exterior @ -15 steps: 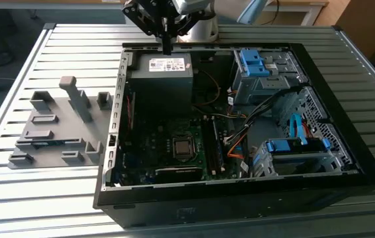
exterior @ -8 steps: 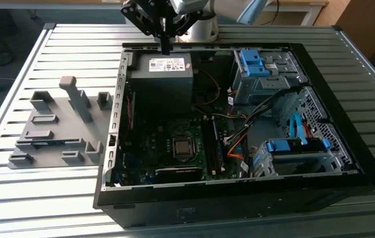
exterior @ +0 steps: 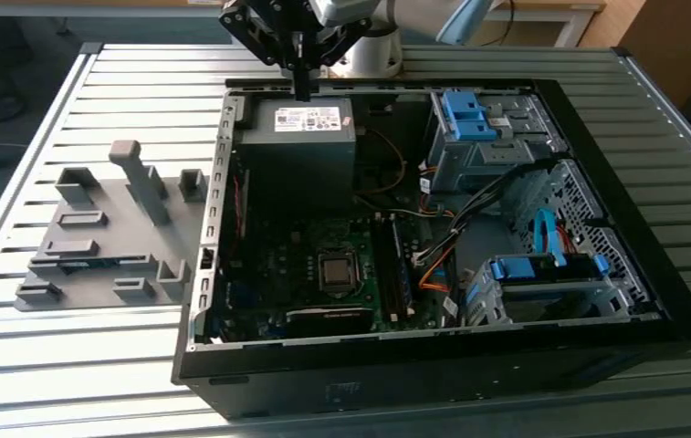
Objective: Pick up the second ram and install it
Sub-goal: 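Reach for the second ram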
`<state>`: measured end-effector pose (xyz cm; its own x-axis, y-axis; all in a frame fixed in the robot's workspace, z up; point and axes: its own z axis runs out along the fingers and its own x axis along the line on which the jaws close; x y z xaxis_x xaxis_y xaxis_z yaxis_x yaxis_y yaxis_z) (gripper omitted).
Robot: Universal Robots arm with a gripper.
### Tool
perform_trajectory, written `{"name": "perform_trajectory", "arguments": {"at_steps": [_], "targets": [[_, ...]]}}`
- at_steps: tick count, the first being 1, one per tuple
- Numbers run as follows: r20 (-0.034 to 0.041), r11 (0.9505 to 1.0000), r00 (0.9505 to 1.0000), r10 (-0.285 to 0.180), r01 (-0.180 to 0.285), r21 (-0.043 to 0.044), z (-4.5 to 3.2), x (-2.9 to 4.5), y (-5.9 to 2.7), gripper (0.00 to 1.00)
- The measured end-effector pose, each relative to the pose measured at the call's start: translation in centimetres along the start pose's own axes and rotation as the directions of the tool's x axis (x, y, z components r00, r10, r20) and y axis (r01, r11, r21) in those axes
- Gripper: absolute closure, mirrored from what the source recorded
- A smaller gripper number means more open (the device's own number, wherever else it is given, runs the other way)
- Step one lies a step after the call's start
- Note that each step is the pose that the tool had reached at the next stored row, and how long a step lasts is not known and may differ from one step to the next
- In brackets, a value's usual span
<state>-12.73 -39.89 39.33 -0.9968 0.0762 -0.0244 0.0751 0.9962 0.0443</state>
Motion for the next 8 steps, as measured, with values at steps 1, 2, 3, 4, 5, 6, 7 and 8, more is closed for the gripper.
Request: {"name": "perform_trajectory", "arguments": {"at_steps": [1,2,3,4,5,6,7,8], "targets": [[0.0000,1.0000,1.0000,0.000,0.000,0.0000,0.00,0.02,0.00,0.89],[0.0000,1.0000,1.0000,0.000,0.000,-0.0001,0.00,0.04,0.00,0.89],[0.0000,1.0000,1.0000,0.000,0.000,0.0000,-0.01,0.23,-0.02,0.89],[0.0000,1.0000,1.0000,0.000,0.000,0.0000,-0.01,0.42,-0.03,0.89],[0.0000,1.0000,1.0000,0.000,0.000,0.0000,-0.01,0.44,-0.03,0.89],[0.0000,1.0000,1.0000,0.000,0.000,-0.0001,-0.01,0.46,-0.04,0.89],[0.0000,1.0000,1.0000,0.000,0.000,0.0000,-0.01,0.48,-0.04,0.89],[0.0000,1.0000,1.0000,0.000,0.000,0.0000,-0.01,0.50,-0.04,0.89]]}}
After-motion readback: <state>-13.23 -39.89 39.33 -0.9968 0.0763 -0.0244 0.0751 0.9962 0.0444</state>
